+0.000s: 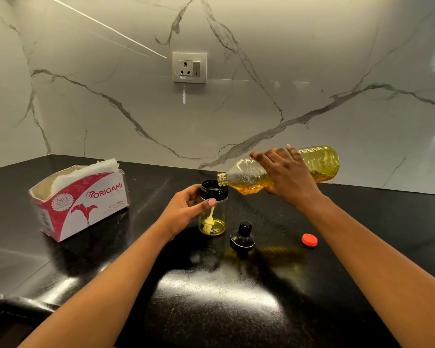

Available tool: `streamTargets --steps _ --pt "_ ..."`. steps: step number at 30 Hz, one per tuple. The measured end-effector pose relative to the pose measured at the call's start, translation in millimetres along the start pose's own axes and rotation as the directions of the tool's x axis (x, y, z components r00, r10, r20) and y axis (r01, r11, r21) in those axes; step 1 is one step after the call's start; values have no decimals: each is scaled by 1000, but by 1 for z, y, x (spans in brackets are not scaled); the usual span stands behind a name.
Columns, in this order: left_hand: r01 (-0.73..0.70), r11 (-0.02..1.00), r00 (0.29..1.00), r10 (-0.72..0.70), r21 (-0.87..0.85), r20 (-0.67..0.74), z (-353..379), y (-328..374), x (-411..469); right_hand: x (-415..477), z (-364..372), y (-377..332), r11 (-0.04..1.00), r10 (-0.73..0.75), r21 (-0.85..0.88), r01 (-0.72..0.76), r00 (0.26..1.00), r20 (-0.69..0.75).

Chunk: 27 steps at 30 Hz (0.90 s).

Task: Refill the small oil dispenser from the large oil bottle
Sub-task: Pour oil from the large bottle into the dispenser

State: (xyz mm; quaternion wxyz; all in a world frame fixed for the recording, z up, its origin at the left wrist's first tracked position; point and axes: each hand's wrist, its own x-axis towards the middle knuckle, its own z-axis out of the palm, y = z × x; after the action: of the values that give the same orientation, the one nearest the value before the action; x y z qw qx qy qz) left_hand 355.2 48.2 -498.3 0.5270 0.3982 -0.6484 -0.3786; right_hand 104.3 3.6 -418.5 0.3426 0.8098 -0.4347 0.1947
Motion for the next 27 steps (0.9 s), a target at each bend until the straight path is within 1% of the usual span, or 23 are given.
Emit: streamTargets --steps 5,11,16,27 --pt "0 1000 1000 0 4 -5 0 1 0 4 2 2 999 -28 -41 26 999 -43" --pt "9 1000 1000 -9 15 -6 -1 0 0 7 -3 2 998 -41 -49 41 999 2" --pt "14 1000 1000 -14 17 -3 -1 0 0 8 -5 3 996 -54 -72 53 998 -13" --pt "8 1000 1000 -8 20 -5 2 4 -3 9 -6 3 995 -58 -75 60 998 28"
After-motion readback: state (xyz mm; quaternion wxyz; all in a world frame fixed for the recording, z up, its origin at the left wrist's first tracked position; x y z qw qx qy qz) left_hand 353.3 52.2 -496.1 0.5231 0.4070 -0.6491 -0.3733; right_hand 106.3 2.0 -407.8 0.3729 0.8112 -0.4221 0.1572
